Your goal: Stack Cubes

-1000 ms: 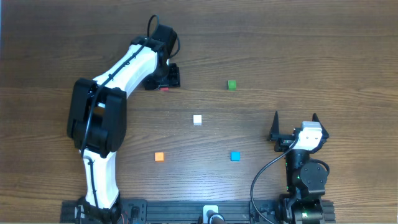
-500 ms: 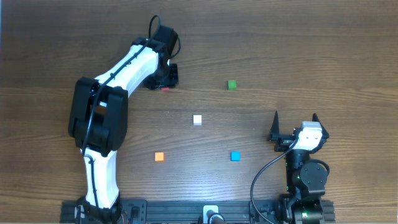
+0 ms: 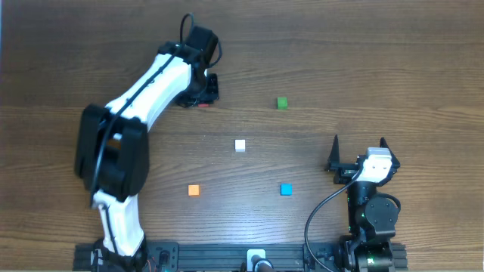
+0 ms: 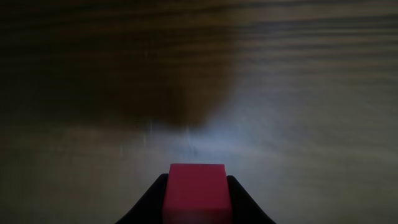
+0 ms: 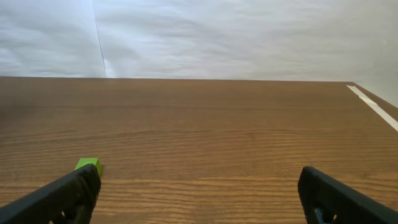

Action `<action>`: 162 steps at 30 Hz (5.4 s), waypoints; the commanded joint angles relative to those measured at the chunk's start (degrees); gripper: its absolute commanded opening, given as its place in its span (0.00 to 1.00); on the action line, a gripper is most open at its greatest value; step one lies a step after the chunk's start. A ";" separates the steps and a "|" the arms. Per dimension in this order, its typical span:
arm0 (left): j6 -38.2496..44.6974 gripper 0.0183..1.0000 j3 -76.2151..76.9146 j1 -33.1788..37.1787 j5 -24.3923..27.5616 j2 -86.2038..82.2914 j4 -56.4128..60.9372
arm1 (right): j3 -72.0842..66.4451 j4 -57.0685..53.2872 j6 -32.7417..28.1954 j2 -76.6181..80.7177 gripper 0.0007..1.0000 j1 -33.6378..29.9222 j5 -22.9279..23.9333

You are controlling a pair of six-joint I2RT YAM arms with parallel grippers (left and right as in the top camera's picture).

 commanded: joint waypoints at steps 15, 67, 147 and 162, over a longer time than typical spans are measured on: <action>-26.93 0.02 -13.86 -24.50 -7.96 -16.11 1.99 | -0.48 0.00 -0.07 -0.37 0.99 -0.37 -0.48; -25.55 0.02 -13.90 -21.97 -3.85 -5.53 4.72 | -0.46 0.00 -0.07 -0.37 0.99 -0.37 -0.48; -21.90 0.95 -53.96 -23.74 -7.23 -43.06 11.58 | -0.48 0.00 -0.07 -0.37 0.99 -0.37 -0.48; -21.88 0.86 -53.99 -22.47 -4.68 -35.85 15.45 | -0.48 0.00 -0.07 -0.37 0.99 -0.37 -0.48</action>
